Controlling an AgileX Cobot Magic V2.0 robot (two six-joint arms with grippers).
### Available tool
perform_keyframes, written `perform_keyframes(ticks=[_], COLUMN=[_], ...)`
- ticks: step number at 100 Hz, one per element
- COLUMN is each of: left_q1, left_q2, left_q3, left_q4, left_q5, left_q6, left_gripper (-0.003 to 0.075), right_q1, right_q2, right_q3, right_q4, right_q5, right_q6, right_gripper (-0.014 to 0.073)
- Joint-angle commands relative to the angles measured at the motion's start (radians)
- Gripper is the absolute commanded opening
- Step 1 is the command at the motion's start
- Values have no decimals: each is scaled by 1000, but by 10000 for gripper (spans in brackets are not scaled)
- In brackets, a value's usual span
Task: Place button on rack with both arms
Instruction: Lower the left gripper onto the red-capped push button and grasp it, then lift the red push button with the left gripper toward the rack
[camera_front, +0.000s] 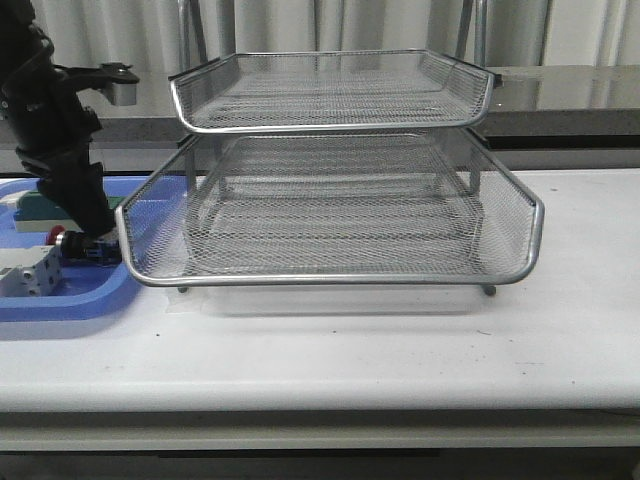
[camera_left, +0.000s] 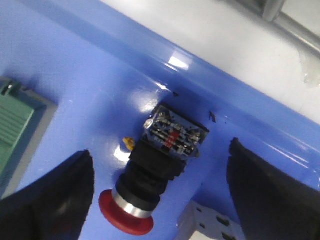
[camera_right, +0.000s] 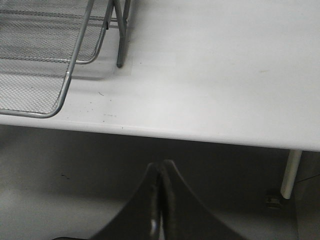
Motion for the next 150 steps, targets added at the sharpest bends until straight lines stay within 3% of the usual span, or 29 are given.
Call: perform_keyframes(ticks=[1,68,75,87,106,123,150], left_q1=[-5,-5,-5,-5,-5,-5,-5], left_q2=[-46,30,30,28,28,28,-45], left_q3=[-30,-32,-41,-65,-145,-235,-274], left_q4=[-23,-22,-22,-21,-21,-21,23], left_q5=[-31,-48,-46,-36,74,204,202], left_q6=[7,26,26,26,26,18,-91], left_gripper=[527,516,467,320,159,131,131], right_q1=[-3,-3,-3,-3,-3,-3,-3], right_q2=[2,2,2,2,2,2,2], right_q3=[-32,-32,-32,-32,-32,-32,-32], right_q4=[5,5,5,5,5,5,5], right_q5=[-54,-54,-54,-54,-54,-54,-54], right_q6=[-3,-3,-3,-3,-3,-3,-3], right_gripper=[-69,-69,-69,-69,-69,-69,-69])
